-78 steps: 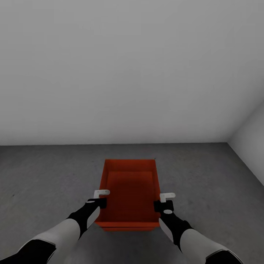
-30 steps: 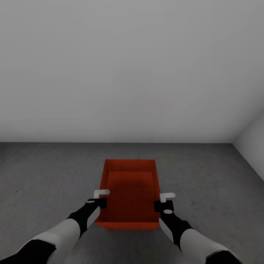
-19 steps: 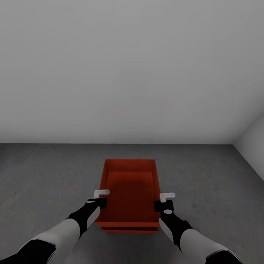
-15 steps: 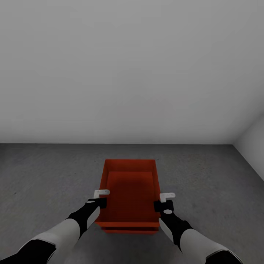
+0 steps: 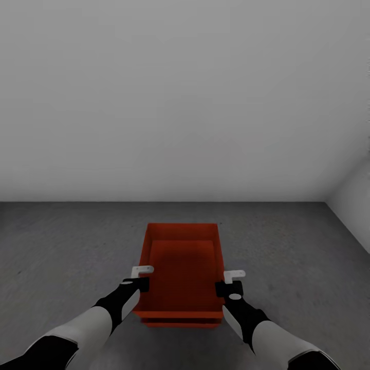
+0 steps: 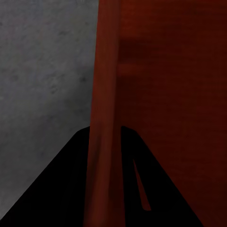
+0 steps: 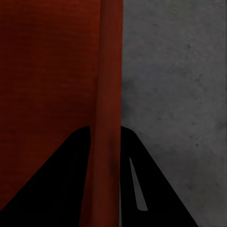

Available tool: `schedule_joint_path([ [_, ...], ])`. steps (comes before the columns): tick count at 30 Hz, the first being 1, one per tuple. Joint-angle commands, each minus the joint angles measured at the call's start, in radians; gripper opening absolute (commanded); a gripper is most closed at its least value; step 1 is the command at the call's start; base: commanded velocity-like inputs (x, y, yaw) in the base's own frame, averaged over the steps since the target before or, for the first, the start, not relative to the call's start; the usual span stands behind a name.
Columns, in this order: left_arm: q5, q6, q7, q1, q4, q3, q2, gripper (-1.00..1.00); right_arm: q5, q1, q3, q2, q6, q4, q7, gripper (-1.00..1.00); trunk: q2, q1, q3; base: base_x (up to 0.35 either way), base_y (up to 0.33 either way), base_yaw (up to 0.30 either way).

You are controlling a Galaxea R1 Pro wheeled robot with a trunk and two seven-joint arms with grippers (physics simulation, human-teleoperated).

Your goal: Move the two storage containers from the living room to the garage. In the garage, place one container on the floor and stack the other container on top of it (either order is fine).

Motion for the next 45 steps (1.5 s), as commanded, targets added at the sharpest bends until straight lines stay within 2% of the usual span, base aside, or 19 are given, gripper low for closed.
schedule_joint_path([
  [1, -0.016, -0.076, 0.091, -0.001, -0.005, 0.06, 0.016, -1.0, -0.019, 0.0, -0.03, -0.001, -0.006, 0.003, -0.067, -1.0, 0.0, 0.0, -0.001, 0.0, 0.0, -0.155],
  [18, -0.014, -0.076, 0.092, -0.001, 0.001, 0.06, 0.014, -1.0, -0.019, 0.0, -0.03, -0.001, -0.006, 0.004, -0.067, -1.0, 0.0, 0.0, -0.001, 0.0, 0.0, -0.021],
  [43, -0.016, -0.076, 0.091, -0.001, 0.011, 0.06, 0.013, -1.0, -0.02, 0.0, -0.03, -0.001, 0.0, 0.004, -0.067, -1.0, -0.175, 0.096, -0.079, 0.0, 0.0, 0.0],
  [45, -0.016, -0.076, 0.091, -0.001, 0.011, 0.06, 0.013, -1.0, -0.02, 0.0, -0.03, -0.001, -0.001, 0.004, -0.067, -1.0, -0.175, 0.096, -0.079, 0.0, 0.0, 0.0],
])
